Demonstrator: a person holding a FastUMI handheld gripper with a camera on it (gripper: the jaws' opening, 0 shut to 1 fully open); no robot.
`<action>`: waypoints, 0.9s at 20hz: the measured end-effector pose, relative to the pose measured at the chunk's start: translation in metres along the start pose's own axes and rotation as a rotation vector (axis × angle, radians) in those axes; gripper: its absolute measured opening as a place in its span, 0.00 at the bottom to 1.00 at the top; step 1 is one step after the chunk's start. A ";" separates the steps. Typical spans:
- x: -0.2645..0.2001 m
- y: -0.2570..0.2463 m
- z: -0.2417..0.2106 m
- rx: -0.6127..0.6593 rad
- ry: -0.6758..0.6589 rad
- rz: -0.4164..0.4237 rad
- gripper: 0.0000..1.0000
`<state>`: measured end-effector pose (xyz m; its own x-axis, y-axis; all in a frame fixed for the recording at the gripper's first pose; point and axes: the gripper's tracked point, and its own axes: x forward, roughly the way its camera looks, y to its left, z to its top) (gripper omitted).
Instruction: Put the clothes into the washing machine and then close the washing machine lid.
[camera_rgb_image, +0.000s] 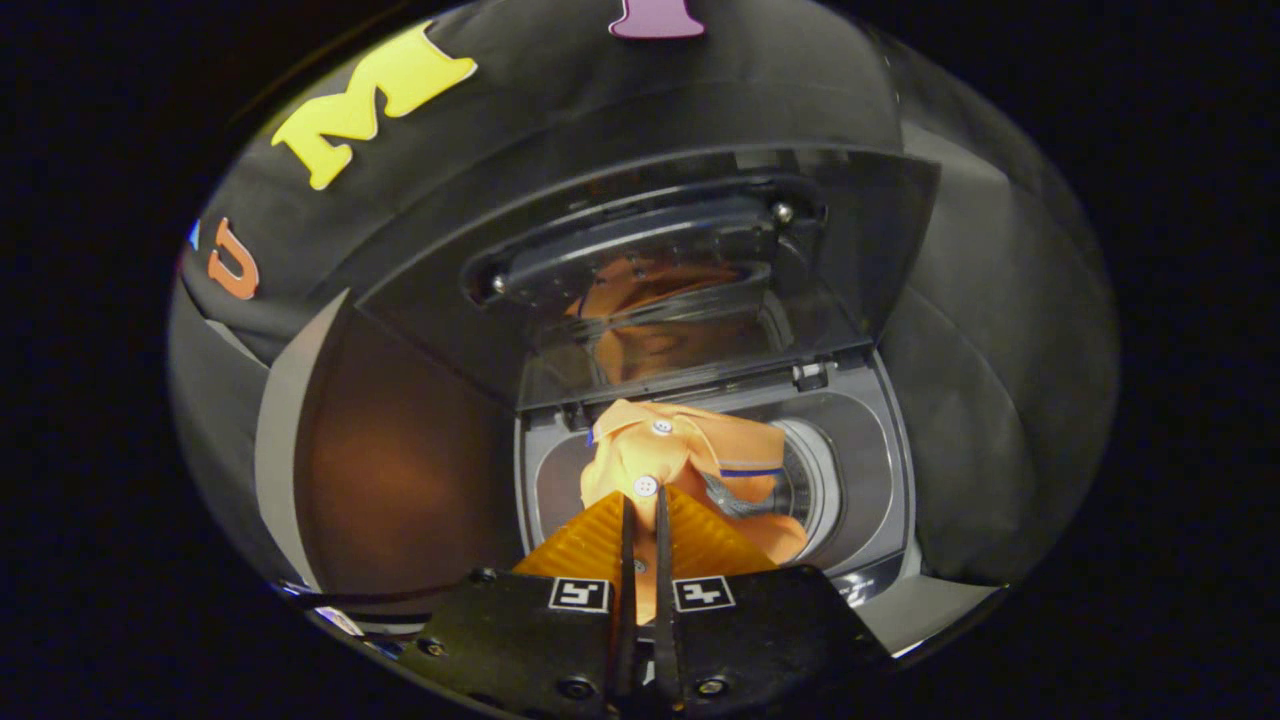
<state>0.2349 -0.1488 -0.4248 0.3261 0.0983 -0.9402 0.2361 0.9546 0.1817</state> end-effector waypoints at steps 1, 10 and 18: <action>0.007 -0.002 -0.001 -0.003 -0.003 -0.006 0.10; 0.053 -0.024 -0.029 0.019 0.040 -0.059 0.11; 0.049 -0.023 -0.023 -0.003 0.067 -0.077 0.14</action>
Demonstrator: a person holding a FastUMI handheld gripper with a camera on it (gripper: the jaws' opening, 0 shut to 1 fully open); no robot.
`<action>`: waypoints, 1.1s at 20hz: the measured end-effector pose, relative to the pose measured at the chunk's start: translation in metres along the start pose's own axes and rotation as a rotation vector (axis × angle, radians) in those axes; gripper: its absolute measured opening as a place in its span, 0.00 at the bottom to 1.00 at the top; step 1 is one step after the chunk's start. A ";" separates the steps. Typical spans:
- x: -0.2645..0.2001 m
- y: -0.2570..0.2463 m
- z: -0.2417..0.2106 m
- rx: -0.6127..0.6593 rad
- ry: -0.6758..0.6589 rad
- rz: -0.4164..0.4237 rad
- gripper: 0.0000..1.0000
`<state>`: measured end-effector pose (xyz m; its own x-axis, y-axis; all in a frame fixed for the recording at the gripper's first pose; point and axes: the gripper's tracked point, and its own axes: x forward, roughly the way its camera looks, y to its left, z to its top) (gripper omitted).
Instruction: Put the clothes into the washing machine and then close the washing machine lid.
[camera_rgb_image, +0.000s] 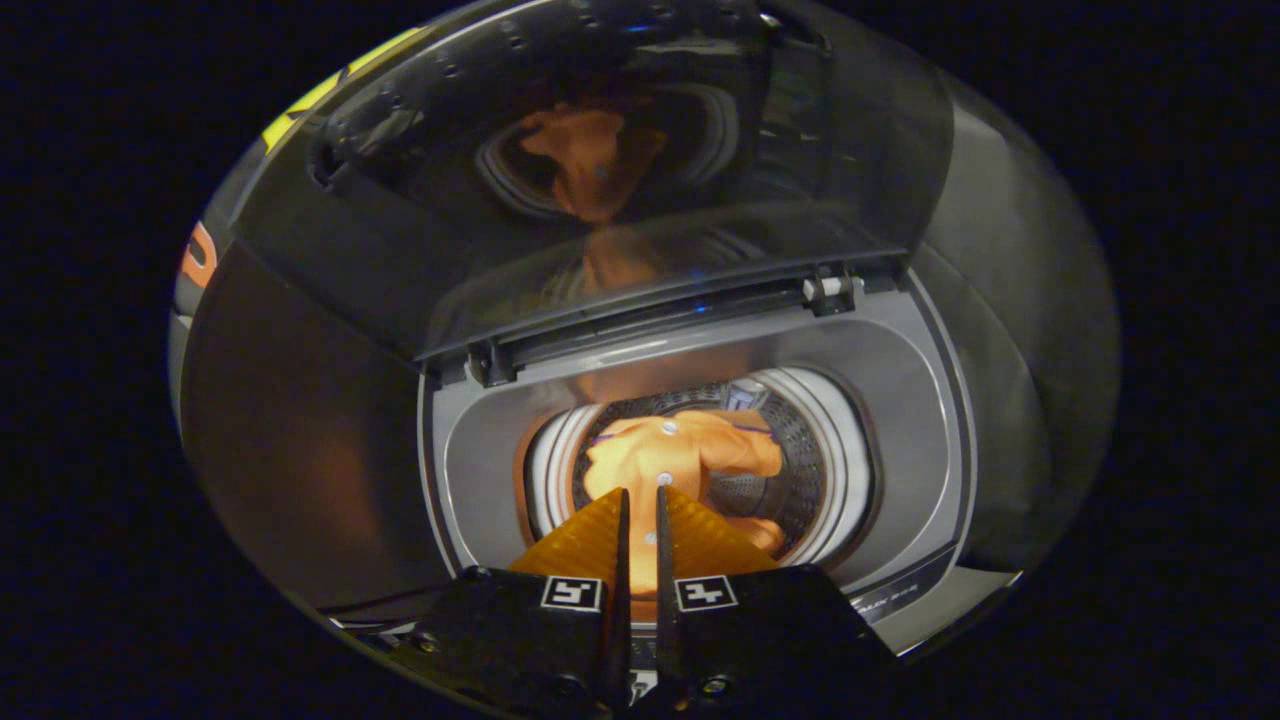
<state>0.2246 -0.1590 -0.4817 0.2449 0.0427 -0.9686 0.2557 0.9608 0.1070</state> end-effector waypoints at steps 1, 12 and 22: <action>-0.004 0.003 0.004 -0.018 -0.012 0.005 0.22; -0.107 0.046 0.078 -0.087 -0.303 -0.038 0.50; -0.175 0.099 0.217 -0.230 -0.619 -0.011 0.79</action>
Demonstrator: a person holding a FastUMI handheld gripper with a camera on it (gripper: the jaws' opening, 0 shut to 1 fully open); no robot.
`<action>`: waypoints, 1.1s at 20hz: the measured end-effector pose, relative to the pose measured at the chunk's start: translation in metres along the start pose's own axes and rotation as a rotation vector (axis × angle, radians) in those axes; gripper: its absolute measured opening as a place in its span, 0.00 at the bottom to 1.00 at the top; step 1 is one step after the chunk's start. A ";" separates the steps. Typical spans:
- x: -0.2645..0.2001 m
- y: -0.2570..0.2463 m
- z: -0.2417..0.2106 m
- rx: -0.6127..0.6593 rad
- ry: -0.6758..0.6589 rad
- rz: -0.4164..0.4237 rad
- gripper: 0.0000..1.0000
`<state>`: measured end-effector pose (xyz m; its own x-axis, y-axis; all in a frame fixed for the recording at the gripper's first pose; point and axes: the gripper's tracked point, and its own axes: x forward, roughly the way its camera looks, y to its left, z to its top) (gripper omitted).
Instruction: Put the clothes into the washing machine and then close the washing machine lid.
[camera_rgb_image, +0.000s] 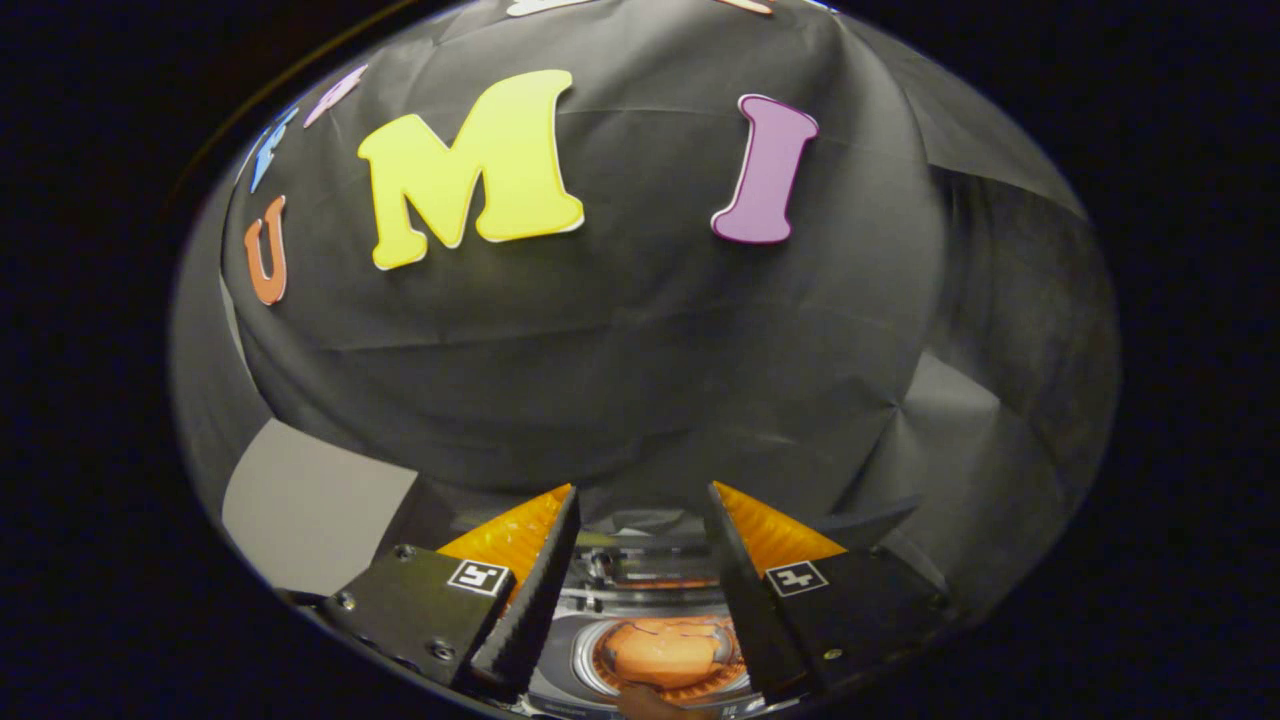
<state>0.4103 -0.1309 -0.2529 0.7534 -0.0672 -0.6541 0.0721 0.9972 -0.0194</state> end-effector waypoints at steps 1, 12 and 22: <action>0.010 0.000 0.007 -0.014 -0.005 -0.001 0.79; 0.075 -0.004 -0.046 0.025 0.151 0.019 0.79; 0.040 -0.009 -0.073 0.004 0.148 -0.010 0.80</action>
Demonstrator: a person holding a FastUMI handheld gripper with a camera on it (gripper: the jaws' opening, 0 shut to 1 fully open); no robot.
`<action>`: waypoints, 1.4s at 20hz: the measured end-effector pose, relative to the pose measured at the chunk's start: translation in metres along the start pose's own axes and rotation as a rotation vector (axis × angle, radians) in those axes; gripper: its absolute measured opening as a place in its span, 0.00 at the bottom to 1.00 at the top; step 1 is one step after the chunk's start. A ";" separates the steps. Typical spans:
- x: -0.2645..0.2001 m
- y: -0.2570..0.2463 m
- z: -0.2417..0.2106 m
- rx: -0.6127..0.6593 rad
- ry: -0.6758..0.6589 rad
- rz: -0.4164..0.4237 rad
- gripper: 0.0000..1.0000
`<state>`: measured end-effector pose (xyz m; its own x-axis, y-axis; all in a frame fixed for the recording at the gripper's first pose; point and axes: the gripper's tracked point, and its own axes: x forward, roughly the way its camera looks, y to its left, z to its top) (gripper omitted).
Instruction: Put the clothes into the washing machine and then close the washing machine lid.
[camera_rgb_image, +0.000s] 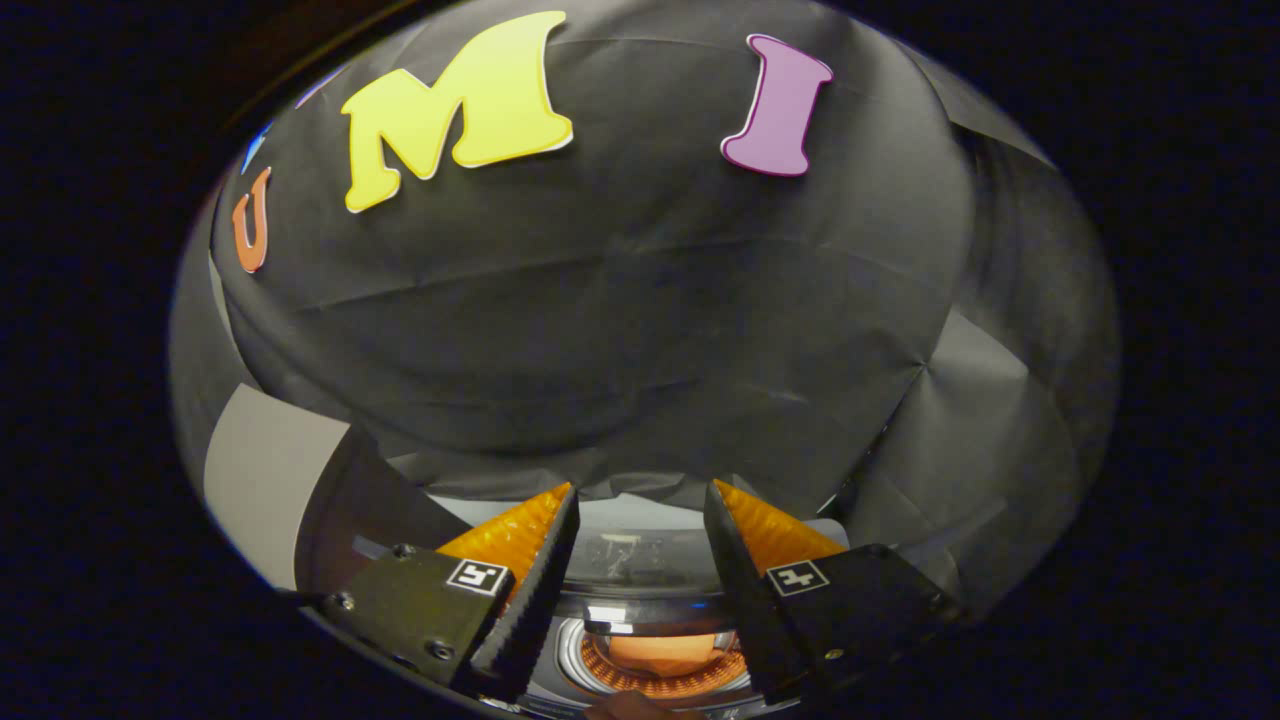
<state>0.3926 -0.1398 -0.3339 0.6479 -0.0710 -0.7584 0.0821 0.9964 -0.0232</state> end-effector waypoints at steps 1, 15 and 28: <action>-0.004 0.000 -0.004 0.000 0.001 0.000 0.80; -0.040 -0.012 -0.103 0.030 0.129 -0.073 0.80; -0.075 -0.006 -0.179 0.032 0.210 -0.173 0.81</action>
<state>0.2079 -0.1320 -0.3941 0.4511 -0.2255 -0.8635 0.2036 0.9680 -0.1464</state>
